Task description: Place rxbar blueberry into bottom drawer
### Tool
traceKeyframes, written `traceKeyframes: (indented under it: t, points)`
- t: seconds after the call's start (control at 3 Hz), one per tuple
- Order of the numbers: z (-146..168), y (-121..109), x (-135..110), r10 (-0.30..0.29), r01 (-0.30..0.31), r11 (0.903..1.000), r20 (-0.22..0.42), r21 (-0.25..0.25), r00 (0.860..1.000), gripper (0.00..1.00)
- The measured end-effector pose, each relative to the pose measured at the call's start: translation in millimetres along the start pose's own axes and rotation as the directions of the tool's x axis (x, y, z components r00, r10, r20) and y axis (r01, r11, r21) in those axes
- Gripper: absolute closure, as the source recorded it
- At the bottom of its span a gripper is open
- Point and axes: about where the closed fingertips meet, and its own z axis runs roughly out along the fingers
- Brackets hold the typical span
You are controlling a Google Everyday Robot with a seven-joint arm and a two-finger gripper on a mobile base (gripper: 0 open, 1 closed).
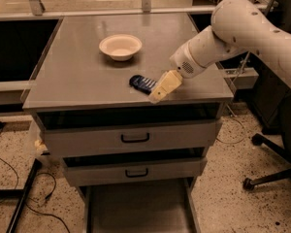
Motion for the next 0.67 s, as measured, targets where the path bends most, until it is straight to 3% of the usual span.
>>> traceKeyframes:
  t: [0.67]
  points:
    - [9.6, -4.5, 8.9, 0.055, -0.054, 0.9967, -0.011, 0.06, 0.998, 0.0]
